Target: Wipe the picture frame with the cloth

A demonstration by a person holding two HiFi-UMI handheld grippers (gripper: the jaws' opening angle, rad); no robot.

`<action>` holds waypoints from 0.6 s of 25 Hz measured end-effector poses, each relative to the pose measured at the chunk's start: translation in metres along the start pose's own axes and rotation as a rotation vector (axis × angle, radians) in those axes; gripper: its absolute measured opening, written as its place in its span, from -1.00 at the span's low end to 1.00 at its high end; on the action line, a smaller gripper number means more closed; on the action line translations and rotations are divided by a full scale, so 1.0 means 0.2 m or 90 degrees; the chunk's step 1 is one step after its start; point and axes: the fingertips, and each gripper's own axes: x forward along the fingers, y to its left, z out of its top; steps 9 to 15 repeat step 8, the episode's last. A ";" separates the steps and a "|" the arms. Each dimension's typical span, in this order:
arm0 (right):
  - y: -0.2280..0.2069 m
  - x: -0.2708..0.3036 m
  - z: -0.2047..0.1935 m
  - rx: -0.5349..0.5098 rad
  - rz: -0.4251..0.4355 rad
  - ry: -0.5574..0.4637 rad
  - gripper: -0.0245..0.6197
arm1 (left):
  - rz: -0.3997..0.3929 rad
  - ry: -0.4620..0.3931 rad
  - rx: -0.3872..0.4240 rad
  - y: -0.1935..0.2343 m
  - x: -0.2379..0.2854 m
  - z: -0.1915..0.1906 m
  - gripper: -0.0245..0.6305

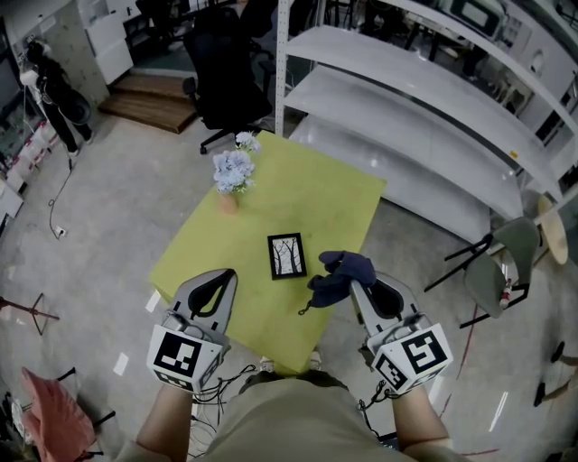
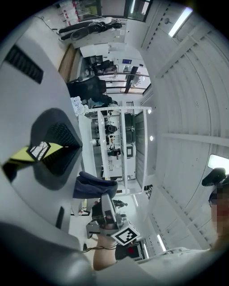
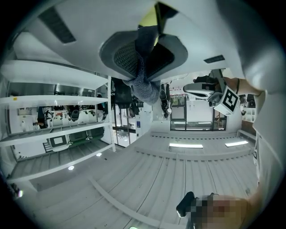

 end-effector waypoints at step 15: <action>-0.01 0.02 0.00 -0.073 -0.019 0.016 -0.77 | 0.005 0.000 0.002 0.01 0.00 0.00 -0.91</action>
